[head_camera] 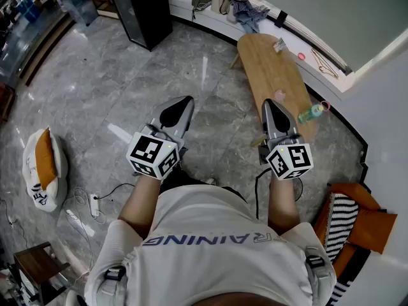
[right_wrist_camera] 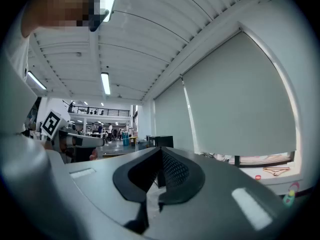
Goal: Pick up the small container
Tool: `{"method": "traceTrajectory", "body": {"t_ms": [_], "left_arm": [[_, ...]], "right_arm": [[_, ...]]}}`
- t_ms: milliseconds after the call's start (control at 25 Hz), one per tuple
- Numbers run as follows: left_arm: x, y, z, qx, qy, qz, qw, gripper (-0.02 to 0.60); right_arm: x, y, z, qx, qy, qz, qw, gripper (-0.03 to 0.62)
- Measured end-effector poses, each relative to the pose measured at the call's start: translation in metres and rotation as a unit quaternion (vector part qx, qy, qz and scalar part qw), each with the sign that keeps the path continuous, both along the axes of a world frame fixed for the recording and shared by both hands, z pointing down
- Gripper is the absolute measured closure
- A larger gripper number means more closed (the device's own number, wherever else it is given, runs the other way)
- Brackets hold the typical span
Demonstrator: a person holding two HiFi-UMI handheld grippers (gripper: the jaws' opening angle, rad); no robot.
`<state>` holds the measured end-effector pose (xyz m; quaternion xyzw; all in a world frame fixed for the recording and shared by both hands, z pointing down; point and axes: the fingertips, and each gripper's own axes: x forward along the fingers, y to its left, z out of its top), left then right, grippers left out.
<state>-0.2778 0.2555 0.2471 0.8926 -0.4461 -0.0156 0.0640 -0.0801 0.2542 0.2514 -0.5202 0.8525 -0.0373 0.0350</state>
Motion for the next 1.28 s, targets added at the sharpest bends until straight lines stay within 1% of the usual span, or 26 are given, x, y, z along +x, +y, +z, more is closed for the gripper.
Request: {"method": "traceTrajectory", "body": {"t_ms": [240, 440, 720, 840, 960, 1120, 1280], "left_arm": [[-0.008, 0.003, -0.001, 0.0, 0.006, 0.008, 0.9999, 0.581], [-0.006, -0.001, 0.0, -0.002, 0.006, 0.014, 0.9999, 0.581], [-0.014, -0.013, 0.01, -0.019, 0.007, 0.026, 0.9995, 0.581], [-0.023, -0.033, 0.01, -0.019, 0.001, 0.031, 0.9993, 0.581], [-0.042, -0.059, 0.007, -0.019, 0.006, 0.037, 0.9991, 0.581], [-0.067, -0.097, 0.003, -0.018, 0.01, 0.057, 0.9981, 0.581], [-0.082, -0.136, 0.0, -0.009, 0.007, 0.088, 0.9961, 0.581]], "right_arm": [[-0.009, 0.004, 0.004, -0.001, 0.001, 0.006, 1.0, 0.58], [-0.005, 0.005, 0.005, -0.005, 0.002, 0.013, 1.0, 0.58], [-0.009, 0.0, 0.009, -0.012, -0.005, 0.027, 1.0, 0.58], [-0.011, -0.012, 0.001, 0.008, -0.013, 0.043, 0.999, 0.58], [-0.025, -0.031, -0.003, 0.02, -0.006, 0.055, 0.998, 0.58], [-0.053, -0.064, -0.008, 0.013, -0.007, 0.078, 0.997, 0.58], [-0.069, -0.09, -0.01, 0.002, 0.002, 0.11, 0.994, 0.58]]}}
